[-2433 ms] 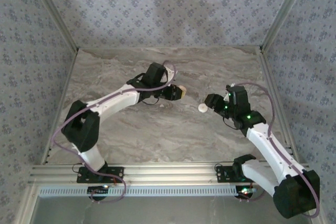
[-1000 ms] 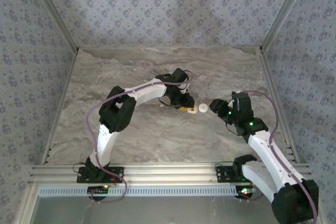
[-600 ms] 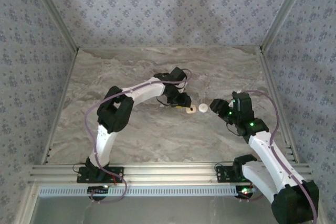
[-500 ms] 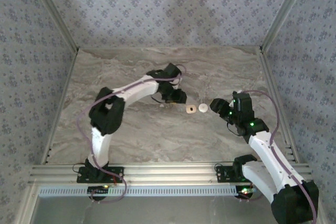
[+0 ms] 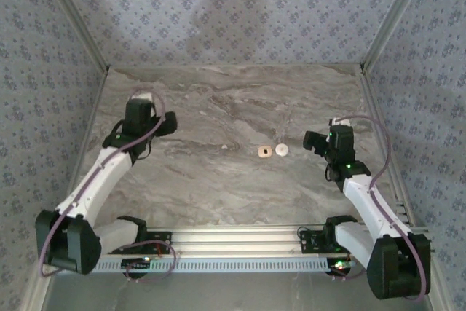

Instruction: Insert the wireless bluetooth earbuds into the charging case

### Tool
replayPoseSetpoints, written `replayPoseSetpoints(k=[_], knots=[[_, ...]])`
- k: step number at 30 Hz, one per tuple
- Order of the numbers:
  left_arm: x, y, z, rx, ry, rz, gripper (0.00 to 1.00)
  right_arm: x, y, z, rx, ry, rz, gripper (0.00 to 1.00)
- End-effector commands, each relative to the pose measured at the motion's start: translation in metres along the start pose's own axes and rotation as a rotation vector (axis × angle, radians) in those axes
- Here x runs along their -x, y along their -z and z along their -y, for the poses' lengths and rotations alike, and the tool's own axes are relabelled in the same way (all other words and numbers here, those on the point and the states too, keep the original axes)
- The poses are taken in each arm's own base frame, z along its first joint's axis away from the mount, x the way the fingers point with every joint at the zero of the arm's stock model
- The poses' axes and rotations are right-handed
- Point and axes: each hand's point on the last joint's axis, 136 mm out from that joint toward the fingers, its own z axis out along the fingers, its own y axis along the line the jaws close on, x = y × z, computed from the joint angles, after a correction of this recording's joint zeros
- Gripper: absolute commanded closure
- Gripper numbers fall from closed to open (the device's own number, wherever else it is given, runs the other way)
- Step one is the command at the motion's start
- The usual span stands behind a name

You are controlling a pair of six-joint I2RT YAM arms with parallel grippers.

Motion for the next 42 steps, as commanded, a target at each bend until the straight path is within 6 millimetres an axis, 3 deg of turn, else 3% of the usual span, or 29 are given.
replayPoseSetpoints(k=[1, 4, 10, 15, 18, 19, 20, 21, 22, 35, 39, 41, 42], knots=[[0.014, -0.001, -0.049, 0.177, -0.02, 0.212, 0.0, 0.009, -0.012, 0.017, -0.05, 0.12, 0.094, 0.0], [-0.003, -0.01, -0.067, 0.201, -0.05, 0.287, 0.0, 0.0, -0.02, 0.023, -0.03, 0.121, 0.093, 0.0], [-0.029, -0.043, -0.074, 0.164, -0.089, 0.323, 0.01, -0.01, -0.026, 0.025, -0.008, 0.146, 0.123, 0.0], [-0.022, -0.066, -0.048, 0.03, -0.17, 0.384, 0.0, -0.003, -0.023, 0.025, -0.007, 0.162, 0.196, 0.0], [-0.045, -0.087, -0.042, -0.015, -0.205, 0.345, 0.0, 0.001, -0.022, 0.027, -0.014, 0.169, 0.223, 0.0], [-0.037, -0.089, -0.043, -0.001, -0.201, 0.407, 0.0, 0.001, -0.023, 0.026, -0.01, 0.172, 0.225, 0.0], [-0.03, -0.09, -0.051, 0.045, -0.158, 0.397, 0.0, 0.001, -0.024, 0.025, 0.004, 0.176, 0.225, 0.0], [-0.033, -0.098, -0.069, 0.129, -0.094, 0.29, 0.0, 0.001, -0.025, 0.022, 0.022, 0.18, 0.22, 0.0], [-0.036, -0.102, -0.078, 0.131, -0.065, 0.289, 0.0, 0.002, -0.027, 0.021, 0.033, 0.182, 0.219, 0.0], [-0.033, -0.099, -0.08, 0.142, -0.058, 0.301, 0.0, 0.023, -0.062, 0.01, 0.1, 0.144, 0.234, 0.0], [-0.033, -0.099, -0.08, 0.142, -0.058, 0.3, 0.0, 0.01, -0.089, 0.0, 0.142, 0.153, 0.251, 0.0], [-0.033, -0.099, -0.08, 0.14, -0.059, 0.301, 0.0, 0.004, -0.09, 0.002, 0.122, 0.173, 0.179, 0.0], [-0.033, -0.099, -0.079, 0.139, -0.06, 0.301, 0.0, 0.008, -0.09, 0.001, 0.13, 0.166, 0.228, 0.0]])
